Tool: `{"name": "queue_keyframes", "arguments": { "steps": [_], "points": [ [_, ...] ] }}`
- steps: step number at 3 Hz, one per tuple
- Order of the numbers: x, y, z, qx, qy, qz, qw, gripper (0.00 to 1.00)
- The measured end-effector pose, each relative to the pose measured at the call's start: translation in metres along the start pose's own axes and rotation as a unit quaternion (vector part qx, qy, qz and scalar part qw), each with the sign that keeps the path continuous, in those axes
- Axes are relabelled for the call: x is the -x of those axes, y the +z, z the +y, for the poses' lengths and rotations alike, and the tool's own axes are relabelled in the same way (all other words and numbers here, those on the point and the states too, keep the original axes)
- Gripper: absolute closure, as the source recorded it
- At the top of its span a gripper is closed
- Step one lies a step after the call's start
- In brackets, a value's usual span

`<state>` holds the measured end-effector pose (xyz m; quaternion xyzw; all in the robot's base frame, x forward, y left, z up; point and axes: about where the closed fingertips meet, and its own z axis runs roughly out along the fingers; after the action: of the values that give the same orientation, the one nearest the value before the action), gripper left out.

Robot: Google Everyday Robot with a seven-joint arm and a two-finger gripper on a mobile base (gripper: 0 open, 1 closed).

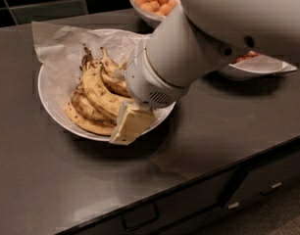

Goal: Pick banana from white bowl

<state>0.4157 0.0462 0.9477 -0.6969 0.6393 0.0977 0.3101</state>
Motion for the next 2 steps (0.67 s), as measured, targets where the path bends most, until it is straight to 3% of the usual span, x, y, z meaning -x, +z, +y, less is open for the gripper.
{"name": "queue_keyframes", "arguments": {
  "steps": [1, 2],
  "points": [
    [0.0015, -0.0003, -0.0011, -0.010, 0.006, 0.004, 0.9999, 0.34],
    [-0.0038, 0.0068, -0.0036, -0.006, 0.018, 0.013, 0.9997, 0.35]
  ]
}}
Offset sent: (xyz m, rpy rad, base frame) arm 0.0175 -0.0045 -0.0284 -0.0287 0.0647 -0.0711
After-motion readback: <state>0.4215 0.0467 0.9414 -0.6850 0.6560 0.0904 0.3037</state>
